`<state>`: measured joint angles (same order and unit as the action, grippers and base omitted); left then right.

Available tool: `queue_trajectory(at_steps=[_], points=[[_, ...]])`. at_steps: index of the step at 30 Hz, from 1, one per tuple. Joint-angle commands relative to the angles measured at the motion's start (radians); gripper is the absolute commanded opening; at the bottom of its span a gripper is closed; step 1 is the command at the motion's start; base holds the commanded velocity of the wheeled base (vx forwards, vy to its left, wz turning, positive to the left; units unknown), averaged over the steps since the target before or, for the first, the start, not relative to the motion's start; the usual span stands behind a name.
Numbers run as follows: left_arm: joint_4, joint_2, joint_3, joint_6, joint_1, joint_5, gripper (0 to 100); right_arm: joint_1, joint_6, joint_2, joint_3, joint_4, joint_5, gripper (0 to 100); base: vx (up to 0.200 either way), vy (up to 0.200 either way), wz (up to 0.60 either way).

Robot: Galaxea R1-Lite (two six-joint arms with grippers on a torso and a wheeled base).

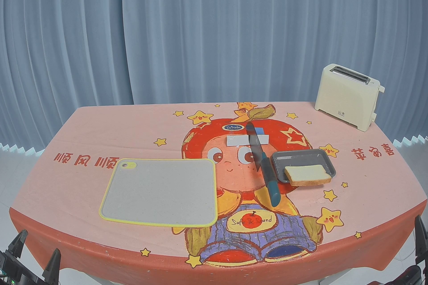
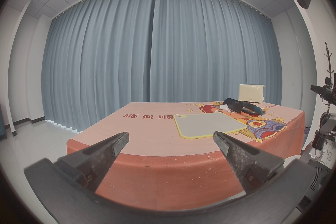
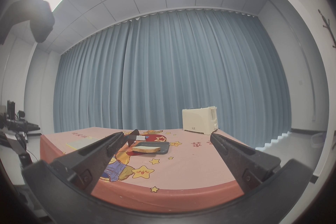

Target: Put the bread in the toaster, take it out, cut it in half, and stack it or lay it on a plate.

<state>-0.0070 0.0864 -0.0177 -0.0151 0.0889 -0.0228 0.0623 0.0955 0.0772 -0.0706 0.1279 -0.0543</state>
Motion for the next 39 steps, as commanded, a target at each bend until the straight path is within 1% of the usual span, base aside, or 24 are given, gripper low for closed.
queue_trajectory(at_steps=[1, 2, 3, 4, 5, 6, 8, 11, 14, 16, 21, 24, 25, 27, 32, 36, 39], points=[[-0.001, 0.001, 0.018, 0.000, 0.000, 0.000, 100, 0.001, 0.041, 0.072, -0.003, -0.001, -0.001, 100, 0.000, 0.000, 0.00], [-0.001, 0.001, 0.018, 0.000, 0.000, 0.000, 100, 0.001, 0.041, 0.072, -0.003, -0.001, -0.001, 100, 0.000, 0.000, 0.00], [-0.001, 0.001, 0.018, 0.000, 0.000, 0.000, 100, 0.001, 0.078, 0.102, -0.006, 0.001, -0.003, 100, 0.000, 0.000, 0.00], [-0.001, 0.001, 0.018, 0.000, 0.000, 0.000, 100, 0.002, 0.098, 0.122, -0.008, 0.001, -0.004, 100, 0.000, 0.000, 0.00], [-0.001, 0.001, 0.018, 0.000, 0.000, 0.000, 100, 0.002, 0.115, 0.144, -0.009, 0.001, -0.007, 100, 0.000, 0.000, 0.00], [-0.001, 0.001, 0.018, 0.000, 0.000, 0.000, 100, 0.002, 0.116, 0.147, -0.011, 0.001, -0.009, 100, 0.000, 0.000, 0.00], [-0.001, 0.001, 0.018, 0.000, 0.000, 0.000, 100, -0.001, 0.145, 0.194, -0.028, 0.001, -0.047, 100, 0.000, 0.000, 0.00], [-0.001, 0.000, 0.018, 0.000, 0.000, 0.000, 100, -0.019, 0.174, 0.242, -0.061, 0.001, -0.093, 100, 0.000, 0.000, 0.00], [-0.001, 0.001, 0.018, 0.000, -0.001, 0.000, 100, -0.038, 0.184, 0.282, -0.084, 0.001, -0.124, 100, 0.000, 0.000, 0.00], [-0.001, 0.001, 0.018, 0.000, -0.001, 0.000, 100, -0.062, 0.184, 0.320, -0.093, 0.001, -0.147, 100, 0.000, 0.000, 0.00], [-0.001, 0.001, 0.018, 0.000, 0.000, 0.000, 100, -0.038, 0.184, 0.368, -0.097, 0.001, -0.151, 100, 0.000, 0.000, 0.00], [-0.001, 0.001, 0.018, 0.000, 0.000, 0.000, 100, 0.005, 0.185, 0.397, -0.109, 0.001, -0.151, 100, 0.000, 0.000, 0.00], [-0.001, 0.001, 0.018, 0.000, 0.000, 0.000, 100, 0.010, 0.185, 0.401, -0.110, 0.001, -0.151, 100, 0.000, 0.000, 0.00], [-0.001, 0.001, 0.018, 0.000, 0.000, 0.000, 100, 0.045, 0.199, 0.452, -0.112, 0.001, -0.141, 100, 0.000, 0.000, 0.00], [0.001, 0.001, 0.018, 0.000, 0.000, 0.000, 100, 0.074, 0.207, 0.489, -0.100, 0.001, -0.145, 100, 0.000, 0.000, 0.00], [-0.001, 0.001, 0.018, 0.000, 0.000, 0.000, 100, 0.083, 0.274, 0.512, -0.107, 0.003, -0.157, 100, 0.000, 0.000, 0.00], [-0.001, 0.001, 0.018, 0.000, 0.000, 0.000, 100, 0.116, 0.337, 0.536, -0.100, 0.003, -0.179, 100, 0.000, 0.000, 0.00]])
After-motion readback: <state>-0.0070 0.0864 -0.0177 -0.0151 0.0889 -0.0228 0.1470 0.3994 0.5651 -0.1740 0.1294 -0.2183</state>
